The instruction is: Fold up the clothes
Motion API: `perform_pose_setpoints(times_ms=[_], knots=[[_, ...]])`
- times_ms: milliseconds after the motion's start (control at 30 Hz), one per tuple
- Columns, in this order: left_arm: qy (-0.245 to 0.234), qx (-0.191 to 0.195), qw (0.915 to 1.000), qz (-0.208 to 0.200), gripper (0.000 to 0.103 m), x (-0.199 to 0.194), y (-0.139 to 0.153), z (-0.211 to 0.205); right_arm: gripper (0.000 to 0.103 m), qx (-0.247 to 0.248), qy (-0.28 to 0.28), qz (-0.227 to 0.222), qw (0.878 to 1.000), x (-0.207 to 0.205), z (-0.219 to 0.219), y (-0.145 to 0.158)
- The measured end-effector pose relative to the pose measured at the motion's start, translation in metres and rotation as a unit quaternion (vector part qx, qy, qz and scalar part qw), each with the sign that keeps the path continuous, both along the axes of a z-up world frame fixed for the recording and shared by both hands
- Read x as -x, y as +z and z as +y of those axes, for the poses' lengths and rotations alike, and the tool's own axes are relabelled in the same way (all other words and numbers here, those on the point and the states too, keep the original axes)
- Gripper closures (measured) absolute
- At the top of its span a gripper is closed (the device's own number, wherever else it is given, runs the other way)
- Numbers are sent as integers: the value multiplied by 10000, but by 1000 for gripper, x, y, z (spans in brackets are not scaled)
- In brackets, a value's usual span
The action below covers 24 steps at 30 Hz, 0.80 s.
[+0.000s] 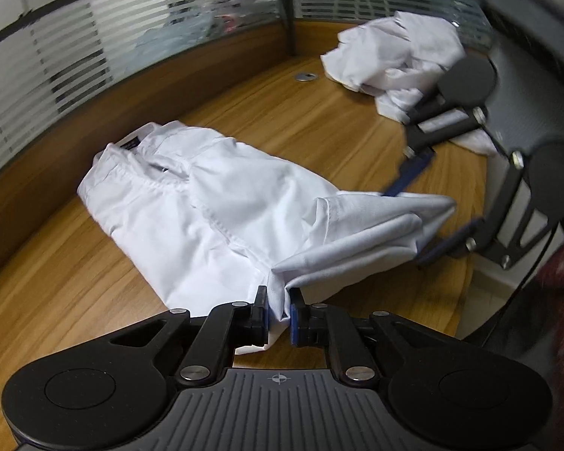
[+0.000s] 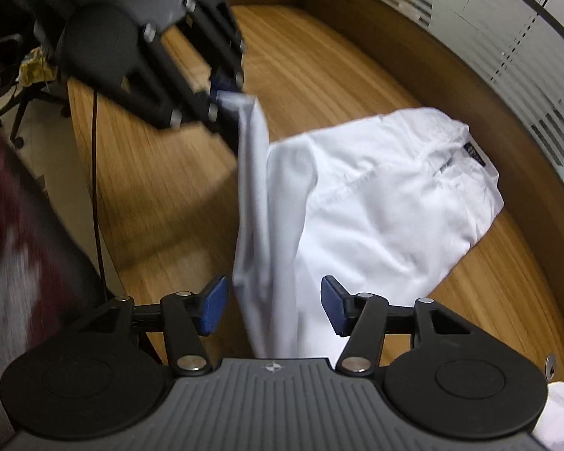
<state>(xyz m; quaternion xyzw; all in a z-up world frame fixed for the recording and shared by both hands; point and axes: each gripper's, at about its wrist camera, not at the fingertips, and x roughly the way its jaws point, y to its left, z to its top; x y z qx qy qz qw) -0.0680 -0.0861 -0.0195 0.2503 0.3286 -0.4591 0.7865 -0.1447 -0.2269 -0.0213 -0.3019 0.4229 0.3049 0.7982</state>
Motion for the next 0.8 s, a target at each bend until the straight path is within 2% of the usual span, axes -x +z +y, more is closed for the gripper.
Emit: perform_pose_setpoints(times_ms=[100, 167, 200, 233, 333, 467, 667, 800], knots=[[192, 134, 9996, 144, 91, -4, 3, 3, 43, 162, -86, -20, 9998, 6, -9, -14], [219, 169, 9995, 156, 91, -3, 5, 5, 51, 275, -125, -175, 9994, 11, -13, -20], [223, 181, 9995, 154, 91, -2, 6, 5, 73, 329, -160, -257, 9990, 13, -15, -22], [227, 193, 9994, 152, 91, -1, 6, 6, 91, 283, -246, -299, 9989, 11, -18, -19], [340, 387, 9985, 188, 92, -2, 13, 11, 96, 96, -534, -440, 9976, 4, -26, -6], [557, 669, 9961, 125, 93, -9, 26, 15, 96, 87, -654, -651, 9957, -11, -31, 16], [994, 961, 9903, 100, 94, -42, 34, 9, 96, 295, -698, -761, 9942, -57, -32, 39], [1323, 1003, 9857, 273, 94, -72, 33, 1, 96, 502, -484, -706, 9951, -91, -30, 37]])
